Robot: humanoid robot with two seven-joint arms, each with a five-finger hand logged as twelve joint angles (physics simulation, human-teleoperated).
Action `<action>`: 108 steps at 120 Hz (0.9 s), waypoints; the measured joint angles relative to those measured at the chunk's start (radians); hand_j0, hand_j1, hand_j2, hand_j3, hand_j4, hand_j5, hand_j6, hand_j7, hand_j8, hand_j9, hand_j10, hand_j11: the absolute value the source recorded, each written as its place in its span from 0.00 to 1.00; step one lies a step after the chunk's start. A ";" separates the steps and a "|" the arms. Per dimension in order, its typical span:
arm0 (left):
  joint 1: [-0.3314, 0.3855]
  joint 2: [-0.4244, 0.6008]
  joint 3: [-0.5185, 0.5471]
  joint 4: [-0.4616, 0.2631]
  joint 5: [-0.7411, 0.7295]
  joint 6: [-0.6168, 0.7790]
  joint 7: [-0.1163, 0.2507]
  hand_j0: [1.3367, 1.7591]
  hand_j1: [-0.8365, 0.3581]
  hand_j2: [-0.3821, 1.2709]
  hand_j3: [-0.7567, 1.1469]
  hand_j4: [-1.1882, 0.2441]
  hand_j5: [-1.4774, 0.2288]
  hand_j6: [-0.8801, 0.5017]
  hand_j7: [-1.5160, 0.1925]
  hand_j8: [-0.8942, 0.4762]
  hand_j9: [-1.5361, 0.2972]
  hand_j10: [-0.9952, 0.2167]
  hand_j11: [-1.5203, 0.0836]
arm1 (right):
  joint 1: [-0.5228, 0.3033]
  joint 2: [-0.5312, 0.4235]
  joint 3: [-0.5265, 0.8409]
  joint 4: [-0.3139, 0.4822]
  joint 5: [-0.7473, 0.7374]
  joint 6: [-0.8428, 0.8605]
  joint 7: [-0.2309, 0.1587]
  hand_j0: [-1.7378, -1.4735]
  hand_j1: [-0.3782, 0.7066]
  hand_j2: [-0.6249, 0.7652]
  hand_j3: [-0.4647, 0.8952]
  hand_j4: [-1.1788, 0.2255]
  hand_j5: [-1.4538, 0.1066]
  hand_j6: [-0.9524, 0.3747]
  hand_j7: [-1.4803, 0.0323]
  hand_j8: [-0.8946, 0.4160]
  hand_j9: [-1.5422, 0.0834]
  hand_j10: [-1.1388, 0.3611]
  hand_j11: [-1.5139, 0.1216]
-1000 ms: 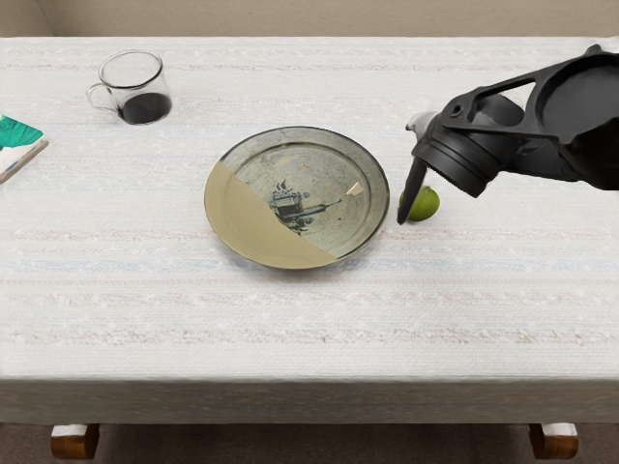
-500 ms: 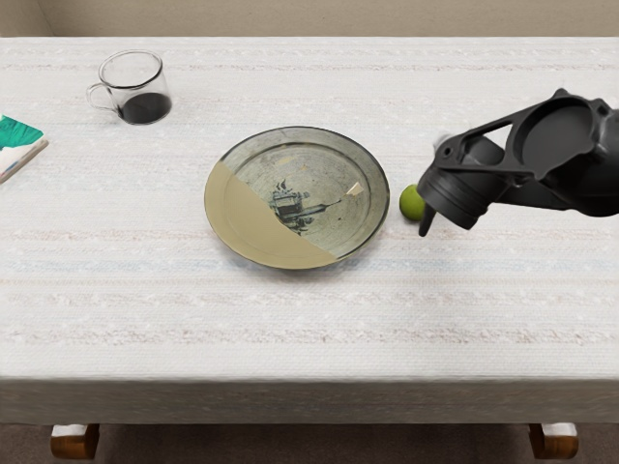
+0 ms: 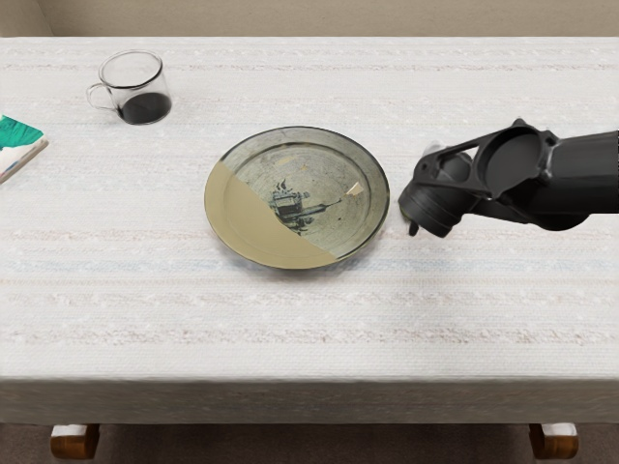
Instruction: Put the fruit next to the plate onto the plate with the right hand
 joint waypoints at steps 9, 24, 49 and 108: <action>0.000 0.000 0.000 0.000 0.000 0.000 0.000 0.76 0.99 0.23 0.40 0.83 0.87 0.64 0.89 0.65 0.84 0.82 0.95 | -0.041 0.000 0.002 -0.052 -0.030 0.000 0.000 0.30 0.12 0.44 0.34 0.78 0.86 0.66 0.91 0.62 0.88 0.70 0.86; 0.000 0.000 0.000 0.000 0.000 0.000 0.000 0.76 0.99 0.23 0.40 0.83 0.87 0.64 0.89 0.65 0.84 0.82 0.95 | -0.086 0.001 0.005 -0.104 -0.056 0.000 0.000 0.30 0.11 0.44 0.34 0.78 0.87 0.66 0.91 0.62 0.89 0.71 0.86; 0.000 0.000 0.000 0.000 0.000 0.000 0.000 0.76 0.99 0.23 0.40 0.83 0.87 0.64 0.89 0.65 0.84 0.82 0.95 | -0.131 0.016 0.035 -0.140 -0.086 0.000 0.000 0.30 0.11 0.44 0.34 0.79 0.87 0.66 0.91 0.62 0.89 0.71 0.87; 0.000 0.000 0.000 0.000 0.000 0.000 0.000 0.76 0.99 0.23 0.40 0.83 0.87 0.64 0.89 0.65 0.84 0.82 0.95 | -0.203 0.083 0.066 -0.262 -0.116 0.000 0.000 0.30 0.16 0.43 0.34 0.75 0.83 0.63 0.88 0.59 0.85 0.68 0.83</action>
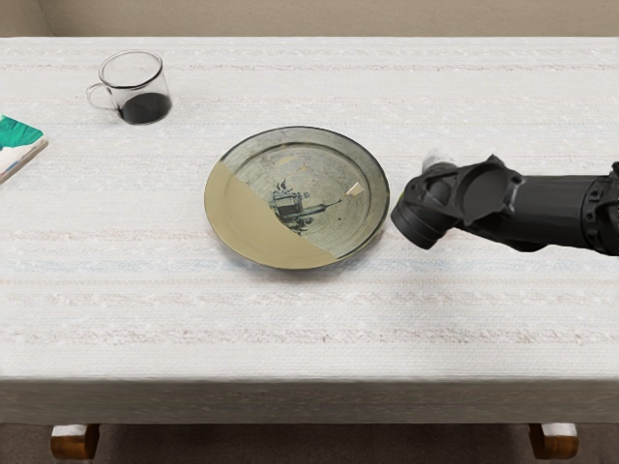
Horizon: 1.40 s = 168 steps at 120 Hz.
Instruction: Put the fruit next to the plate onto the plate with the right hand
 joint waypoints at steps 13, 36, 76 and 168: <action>0.000 0.000 0.000 0.000 0.000 0.000 0.000 0.76 0.99 0.23 0.40 0.83 0.87 0.64 0.89 0.65 0.84 0.82 0.95 | -0.014 0.004 0.008 -0.010 -0.012 0.000 0.000 0.30 0.20 0.43 0.34 0.73 0.80 0.60 0.85 0.56 0.83 0.66 0.80; 0.000 0.000 0.000 0.000 0.000 0.000 0.000 0.76 0.99 0.23 0.40 0.83 0.87 0.64 0.89 0.65 0.84 0.82 0.95 | -0.031 0.004 0.042 -0.027 -0.034 0.000 0.000 0.30 0.26 0.42 0.34 0.69 0.75 0.55 0.79 0.52 0.78 0.62 0.76; 0.000 0.000 0.000 0.000 0.000 0.000 0.000 0.76 0.99 0.23 0.40 0.83 0.87 0.64 0.89 0.65 0.84 0.82 0.95 | -0.034 0.020 0.063 -0.029 -0.046 0.000 0.000 0.30 0.29 0.42 0.34 0.67 0.74 0.54 0.78 0.50 0.76 0.60 0.74; 0.000 0.000 0.000 0.000 0.000 0.000 0.000 0.76 0.99 0.23 0.40 0.83 0.87 0.64 0.89 0.65 0.84 0.82 0.95 | -0.102 -0.235 0.409 -0.031 -0.044 0.066 -0.003 0.38 0.64 0.48 0.34 0.23 0.24 0.30 0.26 0.49 0.27 0.58 0.23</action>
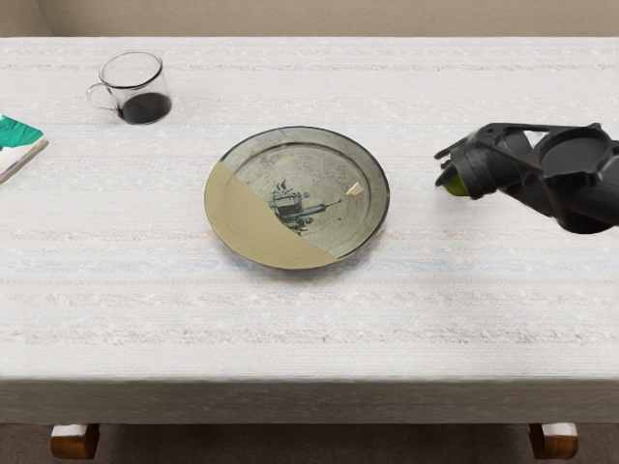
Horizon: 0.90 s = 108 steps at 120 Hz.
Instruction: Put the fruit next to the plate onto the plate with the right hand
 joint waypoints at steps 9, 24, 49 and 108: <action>0.000 0.000 0.000 0.000 0.000 0.000 0.000 0.76 0.99 0.23 0.40 0.83 0.87 0.64 0.89 0.65 0.84 0.82 0.95 | -0.015 -0.038 0.140 0.002 0.004 0.109 0.000 0.39 0.66 0.47 0.34 0.22 0.24 0.31 0.25 0.50 0.26 0.59 0.21; 0.000 0.000 0.000 0.000 0.000 0.000 0.000 0.76 0.99 0.23 0.40 0.83 0.87 0.64 0.89 0.65 0.84 0.82 0.95 | -0.062 -0.059 0.347 0.006 0.007 0.284 0.000 0.40 0.66 0.42 0.34 0.23 0.21 0.25 0.24 0.49 0.24 0.60 0.20; 0.000 0.000 0.000 0.000 0.000 0.000 0.000 0.76 0.99 0.23 0.40 0.83 0.87 0.64 0.89 0.65 0.84 0.82 0.95 | -0.094 0.032 0.451 0.003 0.007 0.377 -0.001 0.42 0.65 0.39 0.34 0.24 0.17 0.13 0.23 0.45 0.23 0.59 0.20; 0.000 0.000 0.000 0.000 0.000 0.000 0.000 0.76 0.99 0.23 0.40 0.83 0.87 0.64 0.89 0.65 0.84 0.82 0.95 | -0.106 0.144 0.477 -0.003 -0.041 0.374 0.002 0.34 0.25 0.42 0.34 0.64 0.66 0.50 0.72 0.59 0.70 0.70 0.68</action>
